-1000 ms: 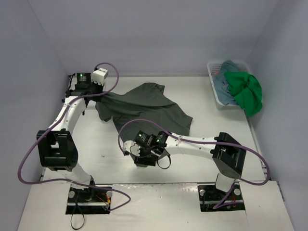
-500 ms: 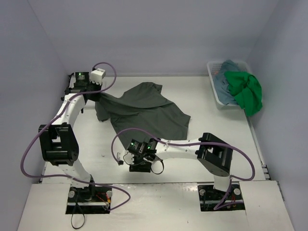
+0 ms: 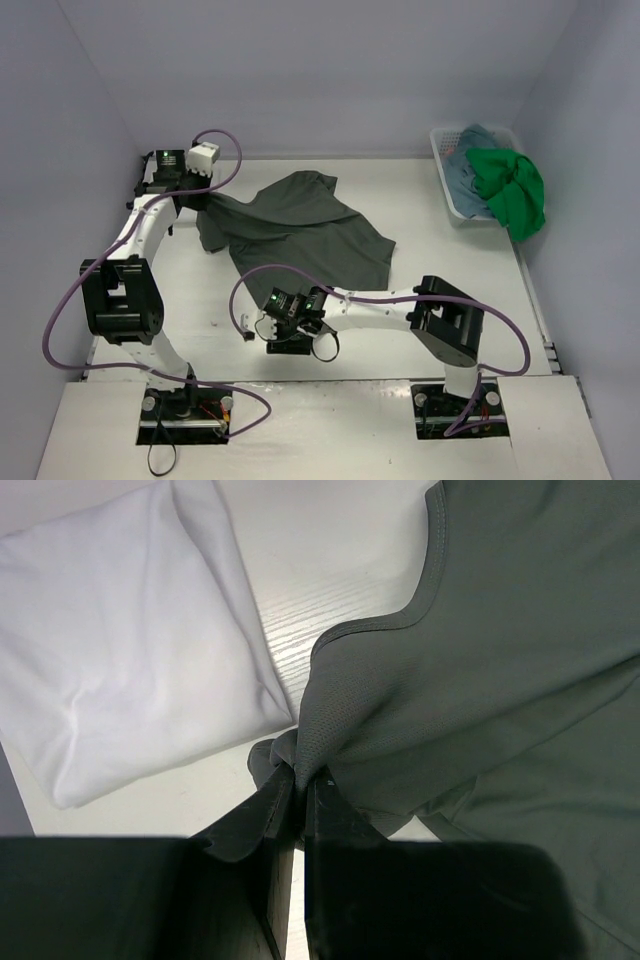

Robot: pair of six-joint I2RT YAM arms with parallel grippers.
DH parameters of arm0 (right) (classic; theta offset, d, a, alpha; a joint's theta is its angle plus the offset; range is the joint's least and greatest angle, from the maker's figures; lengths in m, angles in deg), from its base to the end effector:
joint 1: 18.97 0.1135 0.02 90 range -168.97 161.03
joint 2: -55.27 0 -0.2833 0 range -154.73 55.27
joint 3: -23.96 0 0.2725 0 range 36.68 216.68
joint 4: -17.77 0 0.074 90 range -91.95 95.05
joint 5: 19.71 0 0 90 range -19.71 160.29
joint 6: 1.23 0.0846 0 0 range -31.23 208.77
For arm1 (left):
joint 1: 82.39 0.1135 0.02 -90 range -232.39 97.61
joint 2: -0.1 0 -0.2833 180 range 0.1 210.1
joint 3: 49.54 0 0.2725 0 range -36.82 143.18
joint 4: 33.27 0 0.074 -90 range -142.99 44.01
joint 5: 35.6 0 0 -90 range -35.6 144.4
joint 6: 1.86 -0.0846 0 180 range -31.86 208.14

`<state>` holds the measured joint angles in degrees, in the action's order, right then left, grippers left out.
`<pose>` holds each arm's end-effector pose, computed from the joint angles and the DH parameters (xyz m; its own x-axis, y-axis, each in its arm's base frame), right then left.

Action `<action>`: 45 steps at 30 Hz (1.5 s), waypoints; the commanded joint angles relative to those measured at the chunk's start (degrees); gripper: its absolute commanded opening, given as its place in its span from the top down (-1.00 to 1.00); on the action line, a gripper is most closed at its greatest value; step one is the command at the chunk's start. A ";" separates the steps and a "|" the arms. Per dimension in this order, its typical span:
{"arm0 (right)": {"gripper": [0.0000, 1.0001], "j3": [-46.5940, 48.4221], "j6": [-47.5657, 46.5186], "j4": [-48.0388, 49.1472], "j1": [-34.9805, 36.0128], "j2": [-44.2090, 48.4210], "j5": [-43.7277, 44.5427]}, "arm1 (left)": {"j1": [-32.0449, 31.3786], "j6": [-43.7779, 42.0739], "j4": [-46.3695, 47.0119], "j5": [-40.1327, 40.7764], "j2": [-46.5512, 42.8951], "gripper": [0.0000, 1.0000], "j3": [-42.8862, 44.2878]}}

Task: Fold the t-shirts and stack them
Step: Flatten the tshirt out

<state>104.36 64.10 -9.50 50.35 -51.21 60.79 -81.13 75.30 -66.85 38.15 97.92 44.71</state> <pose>0.1420 0.4157 0.1391 0.1422 -0.7890 -0.5977 -0.9884 -0.0805 -0.1288 0.4546 -0.0137 0.2835 -0.5438 0.2014 -0.8147 0.3310 0.9435 0.0124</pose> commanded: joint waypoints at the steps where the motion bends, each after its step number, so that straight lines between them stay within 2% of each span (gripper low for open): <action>1: 0.03 1.84 -0.47 -0.92 -0.50 4.78 1.59 | 0.24 -0.43 1.00 -0.62 -3.34 1.00 2.14; 12: 0.02 0.00 -0.73 -1.80 -0.76 8.22 2.29 | 0.24 -0.08 0.65 -0.45 -3.07 1.00 2.05; 25: 0.02 0.26 -2.40 0.48 -4.01 3.47 -1.22 | 0.24 -0.08 1.17 -1.33 -2.72 1.00 1.17; 41: -0.01 0.35 -1.97 1.01 -4.02 0.92 -3.86 | 0.24 -0.08 3.20 -1.42 -1.58 1.00 -0.94; 44: 0.03 0.00 -1.88 1.45 -4.02 0.31 -4.04 | 0.24 -0.08 3.20 -1.33 -1.32 1.00 -1.03; 45: 0.14 0.00 -1.88 1.45 -4.02 0.13 -3.95 | 0.32 -0.08 3.20 -1.33 -1.23 1.00 -1.03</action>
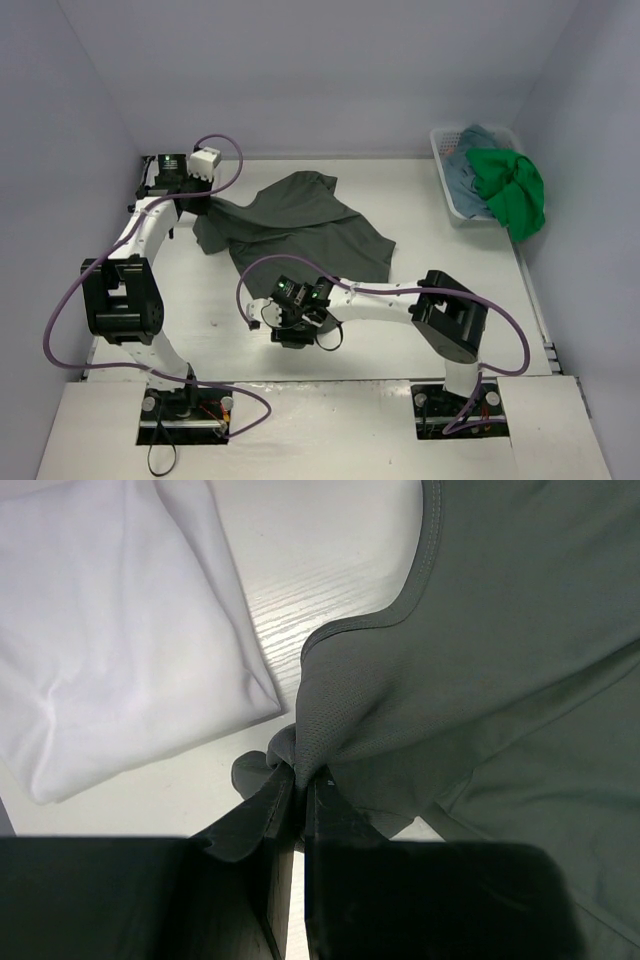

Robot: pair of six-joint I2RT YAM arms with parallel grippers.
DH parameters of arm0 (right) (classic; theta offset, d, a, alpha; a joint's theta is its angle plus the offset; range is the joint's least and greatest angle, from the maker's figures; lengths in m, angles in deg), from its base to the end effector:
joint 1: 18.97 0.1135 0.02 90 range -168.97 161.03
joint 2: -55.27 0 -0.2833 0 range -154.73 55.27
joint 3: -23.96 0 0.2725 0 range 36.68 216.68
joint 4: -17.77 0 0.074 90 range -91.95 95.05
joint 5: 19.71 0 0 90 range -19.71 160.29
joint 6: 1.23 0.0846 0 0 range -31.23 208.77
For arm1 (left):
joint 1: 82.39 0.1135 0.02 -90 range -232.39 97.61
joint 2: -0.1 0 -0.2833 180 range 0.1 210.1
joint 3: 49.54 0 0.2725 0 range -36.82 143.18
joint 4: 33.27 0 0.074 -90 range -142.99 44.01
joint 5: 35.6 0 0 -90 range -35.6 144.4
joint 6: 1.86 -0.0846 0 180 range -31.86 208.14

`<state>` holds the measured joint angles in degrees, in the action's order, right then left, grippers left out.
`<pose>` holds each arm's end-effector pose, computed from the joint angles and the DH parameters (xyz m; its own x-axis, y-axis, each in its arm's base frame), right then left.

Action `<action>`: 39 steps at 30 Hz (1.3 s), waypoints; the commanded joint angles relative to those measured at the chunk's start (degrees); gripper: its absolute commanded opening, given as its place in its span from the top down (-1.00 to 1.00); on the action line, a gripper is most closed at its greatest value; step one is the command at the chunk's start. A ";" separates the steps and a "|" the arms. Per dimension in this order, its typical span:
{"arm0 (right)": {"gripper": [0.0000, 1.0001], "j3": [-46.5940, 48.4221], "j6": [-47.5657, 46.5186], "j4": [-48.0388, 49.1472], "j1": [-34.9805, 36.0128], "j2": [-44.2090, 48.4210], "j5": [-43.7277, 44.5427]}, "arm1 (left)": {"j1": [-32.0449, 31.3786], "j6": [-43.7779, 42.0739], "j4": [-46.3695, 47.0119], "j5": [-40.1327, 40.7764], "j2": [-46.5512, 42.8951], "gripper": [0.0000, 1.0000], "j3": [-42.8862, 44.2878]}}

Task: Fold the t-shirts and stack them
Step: Flatten the tshirt out

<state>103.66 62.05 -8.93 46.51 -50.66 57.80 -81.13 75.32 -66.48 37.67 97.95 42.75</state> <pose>0.1645 0.4048 0.1405 0.1280 -0.7773 -0.6160 -0.9906 -0.0704 -0.1169 0.4512 -0.0144 0.2707 -0.5653 0.2001 -0.8002 0.3372 0.9414 -0.0028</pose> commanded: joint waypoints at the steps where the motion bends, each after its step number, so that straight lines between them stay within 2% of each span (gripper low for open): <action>1: 0.21 0.70 0.09 0.88 -0.17 -0.50 -0.87 | 0.24 -0.01 2.82 -0.85 -1.25 1.00 0.94; 2: 0.29 0.70 0.09 0.97 -0.17 -0.42 -0.69 | 0.24 -0.01 2.91 -0.85 -1.34 1.00 0.85; 3: 0.49 0.70 0.00 0.97 -0.17 -0.42 -0.69 | 0.32 -0.01 2.83 -0.93 -1.25 1.00 0.76; 5: 0.73 0.61 0.00 1.06 -0.26 -0.42 -0.34 | 0.33 -0.19 2.82 -0.67 -1.34 1.00 0.76; 6: 0.92 0.52 0.18 1.14 -0.26 -0.42 0.01 | 0.33 -0.28 2.82 -0.67 -1.34 1.00 0.67; 8: 1.00 0.34 0.18 1.15 -0.43 0.10 0.54 | 0.50 -0.45 2.65 -0.58 -1.25 1.00 0.67; 12: 1.00 -0.27 0.18 0.88 -1.66 3.18 2.90 | 0.76 -0.54 1.95 -0.15 -0.29 1.00 0.93; 16: 1.00 0.17 -0.61 -1.75 -4.12 9.14 3.96 | 0.94 -0.19 -0.78 0.82 1.38 -0.10 1.47; 17: 1.00 0.08 -0.79 -2.80 -4.65 10.21 4.14 | 0.94 -0.19 -0.52 0.91 1.21 -0.23 0.94; 20: 1.00 -0.01 -2.01 -4.91 -7.28 14.33 5.02 | 0.94 -0.10 0.62 1.00 -0.19 -0.46 -1.78; 24: 1.00 -1.50 -4.39 -7.20 -9.74 18.65 7.48 | 0.94 -0.19 0.36 0.56 -2.30 -0.48 -3.63; 25: 1.00 -2.46 -4.92 -7.73 -11.05 20.13 8.26 | 0.94 -0.45 0.19 0.56 -3.09 -0.58 -4.24; 26: 1.00 -2.99 -5.96 -7.99 -11.85 20.76 8.45 | 0.94 -0.71 -0.25 0.65 -3.53 -0.59 -4.42; 34: 1.00 -6.68 -12.12 -9.49 -21.25 27.52 10.20 | 0.94 -1.86 -2.71 -0.58 -7.49 -0.60 -8.37; 39: 1.00 -6.43 -17.65 -9.66 -29.51 29.03 11.00 | 0.94 -2.91 -4.55 -1.81 -10.56 -0.60 -11.45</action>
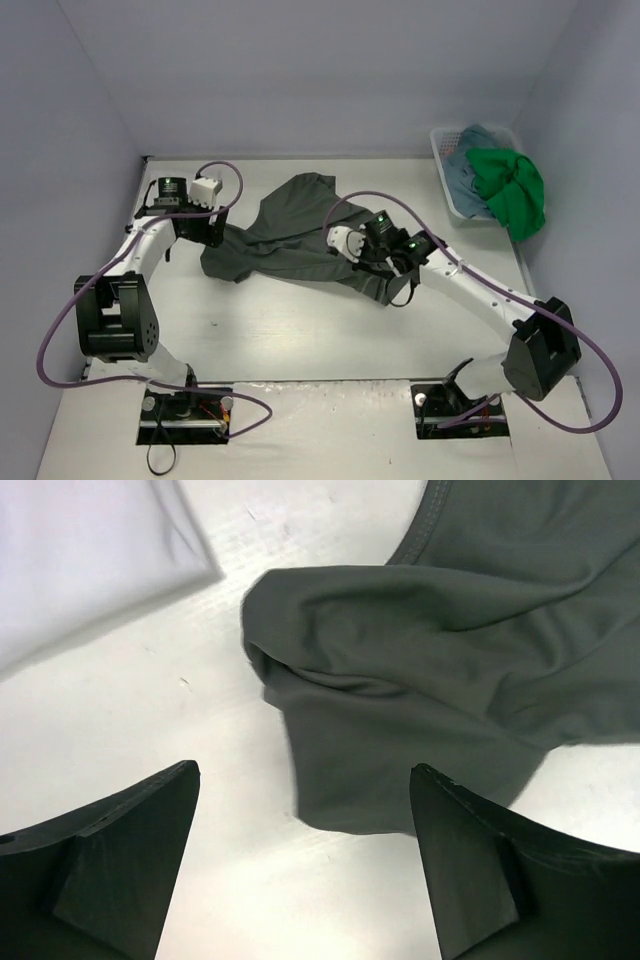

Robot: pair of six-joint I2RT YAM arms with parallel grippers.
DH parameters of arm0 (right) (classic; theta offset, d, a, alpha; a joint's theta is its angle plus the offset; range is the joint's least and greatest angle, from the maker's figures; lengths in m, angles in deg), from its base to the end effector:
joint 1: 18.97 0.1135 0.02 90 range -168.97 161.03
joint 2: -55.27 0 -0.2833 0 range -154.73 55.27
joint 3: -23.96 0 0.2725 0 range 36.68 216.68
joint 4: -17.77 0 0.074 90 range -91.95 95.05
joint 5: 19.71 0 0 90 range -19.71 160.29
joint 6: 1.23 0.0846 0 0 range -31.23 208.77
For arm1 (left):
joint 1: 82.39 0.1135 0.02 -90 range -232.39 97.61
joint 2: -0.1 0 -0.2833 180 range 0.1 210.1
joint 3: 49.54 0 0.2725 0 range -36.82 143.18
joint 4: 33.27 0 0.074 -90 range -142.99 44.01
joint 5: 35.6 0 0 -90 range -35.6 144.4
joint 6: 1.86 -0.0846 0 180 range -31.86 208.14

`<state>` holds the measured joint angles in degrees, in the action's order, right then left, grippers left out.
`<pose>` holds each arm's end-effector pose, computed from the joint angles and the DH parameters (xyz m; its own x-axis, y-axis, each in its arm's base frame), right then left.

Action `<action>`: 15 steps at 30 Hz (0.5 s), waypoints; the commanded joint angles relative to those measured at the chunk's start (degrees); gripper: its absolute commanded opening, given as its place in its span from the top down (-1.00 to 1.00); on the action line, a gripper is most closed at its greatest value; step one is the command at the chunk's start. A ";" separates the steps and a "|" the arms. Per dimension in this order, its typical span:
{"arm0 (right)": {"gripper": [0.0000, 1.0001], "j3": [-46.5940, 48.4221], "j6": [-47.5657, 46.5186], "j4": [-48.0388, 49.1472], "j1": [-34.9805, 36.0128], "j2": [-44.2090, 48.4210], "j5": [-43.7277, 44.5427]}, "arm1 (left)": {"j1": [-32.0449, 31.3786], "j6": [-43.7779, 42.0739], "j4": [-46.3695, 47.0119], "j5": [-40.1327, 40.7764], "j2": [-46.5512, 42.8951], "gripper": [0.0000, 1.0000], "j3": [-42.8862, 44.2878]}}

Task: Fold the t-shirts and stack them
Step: Flatten the tshirt out

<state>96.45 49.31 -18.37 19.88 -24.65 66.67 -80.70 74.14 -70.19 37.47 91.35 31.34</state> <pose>0.2734 0.2271 0.2480 0.0061 -0.8095 -0.5870 -0.8520 0.3032 -0.4269 0.3999 -0.0128 0.2338 -0.6717 0.2117 -0.7099 0.3419 0.9387 -0.0435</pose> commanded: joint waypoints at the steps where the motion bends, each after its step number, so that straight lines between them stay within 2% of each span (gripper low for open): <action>1: 1.00 1.14 -5.62 -0.14 -4.21 3.02 1.78 | 0.50 -1.82 -1.97 -3.01 -4.49 -0.60 -0.39; 7: 1.00 3.77 -7.82 -0.22 -11.16 1.70 -0.94 | 0.42 -9.19 -9.27 -9.70 -6.24 -0.60 -3.46; 11: 1.00 3.95 -7.47 -0.13 -11.52 0.91 -1.39 | 0.50 -15.26 -11.65 -12.95 -7.92 -0.60 -8.12; 15: 1.00 4.22 -7.03 -0.13 -11.52 -0.06 -1.74 | 0.68 -17.81 -15.78 -21.62 -8.45 -0.60 -11.03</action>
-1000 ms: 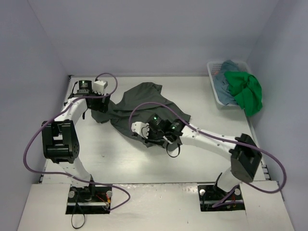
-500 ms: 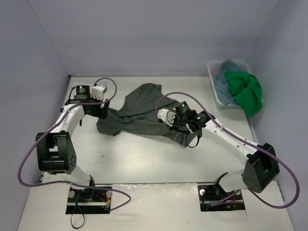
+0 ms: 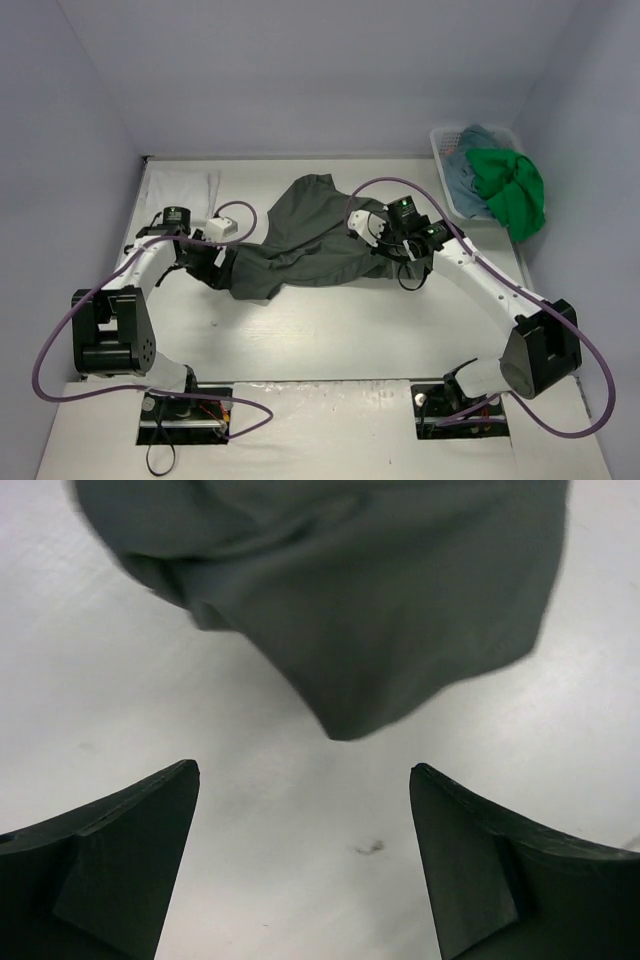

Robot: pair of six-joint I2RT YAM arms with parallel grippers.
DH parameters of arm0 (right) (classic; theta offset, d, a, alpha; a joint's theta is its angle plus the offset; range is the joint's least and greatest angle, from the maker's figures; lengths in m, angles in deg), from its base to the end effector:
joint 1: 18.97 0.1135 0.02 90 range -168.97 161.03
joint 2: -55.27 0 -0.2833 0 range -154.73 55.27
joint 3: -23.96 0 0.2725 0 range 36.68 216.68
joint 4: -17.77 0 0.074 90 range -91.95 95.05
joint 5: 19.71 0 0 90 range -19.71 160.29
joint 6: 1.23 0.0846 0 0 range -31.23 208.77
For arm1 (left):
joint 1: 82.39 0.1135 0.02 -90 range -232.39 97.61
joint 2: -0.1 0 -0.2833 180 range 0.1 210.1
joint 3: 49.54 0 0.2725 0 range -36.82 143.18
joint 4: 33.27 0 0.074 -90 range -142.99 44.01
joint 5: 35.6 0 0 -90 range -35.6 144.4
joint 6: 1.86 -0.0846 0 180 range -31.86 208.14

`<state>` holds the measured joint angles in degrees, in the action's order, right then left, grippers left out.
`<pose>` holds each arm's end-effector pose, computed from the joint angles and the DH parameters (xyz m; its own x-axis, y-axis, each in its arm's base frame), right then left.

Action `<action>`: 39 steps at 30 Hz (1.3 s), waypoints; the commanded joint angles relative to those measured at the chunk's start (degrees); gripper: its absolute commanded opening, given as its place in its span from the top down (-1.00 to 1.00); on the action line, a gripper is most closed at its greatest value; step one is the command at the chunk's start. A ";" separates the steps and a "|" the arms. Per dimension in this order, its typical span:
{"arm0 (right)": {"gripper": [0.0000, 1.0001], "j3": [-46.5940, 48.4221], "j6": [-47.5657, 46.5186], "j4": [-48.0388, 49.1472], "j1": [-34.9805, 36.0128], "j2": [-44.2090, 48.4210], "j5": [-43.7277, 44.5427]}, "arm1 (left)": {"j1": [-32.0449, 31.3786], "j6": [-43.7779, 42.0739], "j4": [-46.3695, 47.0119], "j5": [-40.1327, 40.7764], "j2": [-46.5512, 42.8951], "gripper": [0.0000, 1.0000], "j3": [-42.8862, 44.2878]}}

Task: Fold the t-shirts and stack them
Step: Flatten the tshirt out

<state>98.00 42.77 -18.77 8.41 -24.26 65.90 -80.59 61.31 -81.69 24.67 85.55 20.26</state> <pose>0.3144 0.1701 0.2600 -0.0468 -0.8320 -0.5529 -0.7813 0.3754 -0.4987 0.3256 -0.0317 0.1898 -0.7166 0.3696 -0.5915 0.5748 0.7933 -0.2006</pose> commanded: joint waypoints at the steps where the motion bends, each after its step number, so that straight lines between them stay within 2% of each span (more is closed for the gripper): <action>1: 1.00 2.84 -0.32 0.35 -0.04 -0.45 -1.15 | 0.66 -5.16 -5.33 -10.15 -2.92 -0.60 -0.39; 6: 1.00 3.45 0.64 0.35 -0.04 -0.80 -2.21 | 1.27 -3.15 -3.59 -13.06 -4.06 -0.60 -1.80; 11: 1.00 3.54 1.00 0.26 -0.04 -0.72 -2.38 | 1.27 -0.69 -2.80 -17.54 -0.47 -0.59 0.66; 17: 1.00 3.72 1.35 0.08 0.05 0.77 -2.39 | 1.19 1.78 -0.51 -18.96 6.56 -0.59 3.56; 22: 1.00 3.72 1.26 -0.27 0.05 2.18 -2.56 | 1.19 3.36 1.43 -17.11 9.73 -0.58 4.27; 27: 1.00 3.63 0.56 -0.27 -0.04 2.53 -2.65 | 1.01 3.01 -0.50 -17.37 11.05 -0.25 4.80; 33: 1.00 4.68 0.29 -0.27 -0.22 1.39 -3.18 | 0.66 1.69 -2.35 -16.14 13.25 -0.14 5.23; 35: 1.00 5.04 0.38 -0.18 -0.57 0.95 -3.35 | 0.31 1.08 -4.45 -17.28 14.65 0.11 6.81; 36: 1.00 5.12 0.64 -0.09 -0.74 0.87 -3.44 | 0.22 0.73 -5.33 -17.63 15.27 0.40 7.51; 38: 1.00 5.39 1.00 -0.01 -1.45 1.21 -3.96 | 0.13 0.64 -6.48 -17.90 16.50 0.62 8.57; 39: 1.00 5.56 1.52 0.08 -1.62 1.30 -4.32 | 0.04 0.90 -6.57 -17.73 16.76 0.92 9.36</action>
<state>100.64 43.62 -19.51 7.75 -24.10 62.87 -80.15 63.74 -85.25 8.99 102.80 25.92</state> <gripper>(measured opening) 0.007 0.107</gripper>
